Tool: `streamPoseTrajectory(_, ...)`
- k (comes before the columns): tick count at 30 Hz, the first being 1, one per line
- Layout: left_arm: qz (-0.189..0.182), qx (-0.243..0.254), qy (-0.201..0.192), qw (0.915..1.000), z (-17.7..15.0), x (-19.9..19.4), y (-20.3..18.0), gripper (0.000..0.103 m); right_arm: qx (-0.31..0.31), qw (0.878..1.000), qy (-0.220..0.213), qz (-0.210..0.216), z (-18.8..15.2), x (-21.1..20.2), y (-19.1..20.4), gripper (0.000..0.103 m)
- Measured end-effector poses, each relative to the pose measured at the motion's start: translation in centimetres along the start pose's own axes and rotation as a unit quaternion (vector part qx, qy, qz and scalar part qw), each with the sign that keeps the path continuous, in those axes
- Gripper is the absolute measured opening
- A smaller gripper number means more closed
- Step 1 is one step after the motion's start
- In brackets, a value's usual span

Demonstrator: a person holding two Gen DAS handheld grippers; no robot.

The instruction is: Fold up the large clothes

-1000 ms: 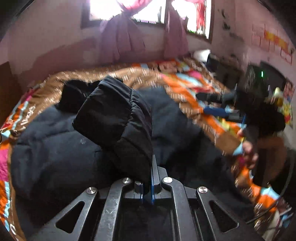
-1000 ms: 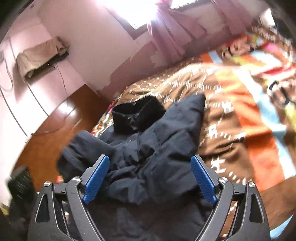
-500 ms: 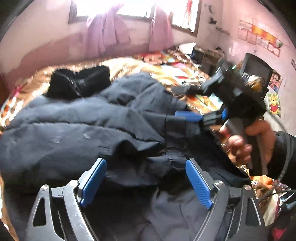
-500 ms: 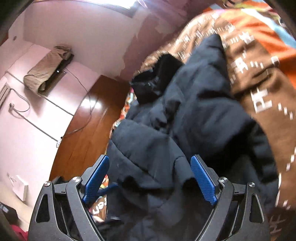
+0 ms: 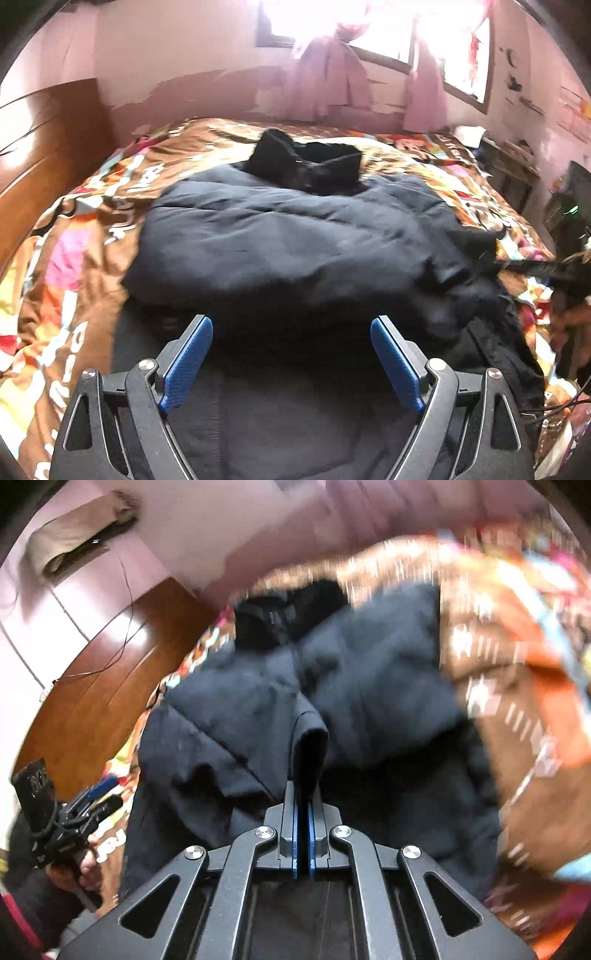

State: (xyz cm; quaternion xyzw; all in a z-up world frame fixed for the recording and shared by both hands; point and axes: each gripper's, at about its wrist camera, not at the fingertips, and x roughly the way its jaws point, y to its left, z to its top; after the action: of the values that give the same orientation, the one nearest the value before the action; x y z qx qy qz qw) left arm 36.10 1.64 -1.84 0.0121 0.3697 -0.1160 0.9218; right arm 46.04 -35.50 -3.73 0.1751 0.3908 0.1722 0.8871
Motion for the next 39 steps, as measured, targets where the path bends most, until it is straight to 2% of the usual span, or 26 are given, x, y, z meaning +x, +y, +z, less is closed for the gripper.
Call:
streamPoseTrajectory(3,0.012,-0.008,-0.001,0.9999,-0.1,0.1,1.3,0.087,-0.039,0.997,-0.042,-0.055,1.8,-1.2,0.9,0.005)
streamPoseTrajectory(5,0.017,-0.010,-0.004,0.9998,-0.1,0.1,1.9,0.087,-0.057,0.994,-0.034,-0.091,2.8,-0.6,1.0,0.005)
streamPoseTrajectory(8,0.014,-0.012,-0.011,0.9998,0.8,0.6,2.3,0.087,-0.072,0.988,-0.024,-0.136,3.2,0.3,0.8,0.011)
streamPoseTrajectory(10,0.004,-0.008,-0.019,0.9998,1.8,1.3,2.3,0.087,-0.087,0.984,-0.044,-0.150,4.0,0.2,1.5,0.022)
streamPoseTrajectory(12,-0.007,-0.003,-0.027,0.9996,3.4,2.6,2.3,0.087,-0.107,0.980,-0.075,-0.151,4.8,0.2,2.5,0.064)
streamPoseTrajectory(13,-0.011,-0.002,-0.030,0.9995,4.1,3.3,2.3,0.087,-0.119,0.979,-0.093,-0.139,5.2,0.3,3.0,0.068)
streamPoseTrajectory(15,-0.026,-0.002,-0.028,0.9993,5.8,5.7,2.3,0.087,-0.146,0.977,-0.104,-0.118,5.8,0.8,3.9,0.068)
streamPoseTrajectory(17,-0.039,0.001,-0.018,0.9991,7.1,8.0,2.2,0.087,-0.171,0.977,-0.093,-0.085,6.7,2.2,4.8,0.068)
streamPoseTrajectory(19,-0.056,0.009,-0.006,0.9984,7.6,9.9,2.0,0.086,-0.175,0.981,-0.057,-0.056,7.3,4.4,4.8,0.067)
streamPoseTrajectory(21,-0.069,0.025,0.021,0.9971,7.5,11.6,1.6,0.086,-0.161,0.986,-0.011,-0.034,7.1,6.5,4.3,0.060)
streamPoseTrajectory(24,-0.062,0.054,0.061,0.9947,6.7,12.8,1.1,0.086,-0.141,0.988,0.047,-0.031,5.8,8.6,3.4,0.051)
streamPoseTrajectory(29,-0.030,0.090,0.141,0.9855,6.2,14.3,-0.4,0.086,-0.166,0.978,0.114,-0.062,4.4,10.6,4.1,0.051)
streamPoseTrajectory(31,-0.021,0.093,0.159,0.9826,6.0,14.8,-0.8,0.086,-0.174,0.973,0.135,-0.074,4.1,11.3,4.5,0.051)
streamPoseTrajectory(36,0.000,0.107,0.180,0.9779,5.4,15.9,-1.5,0.086,-0.201,0.969,0.132,-0.062,2.9,11.3,3.8,0.051)
streamPoseTrajectory(39,0.012,0.113,0.179,0.9773,5.0,16.2,-1.8,0.087,-0.216,0.967,0.123,-0.057,2.5,12.1,3.6,0.051)
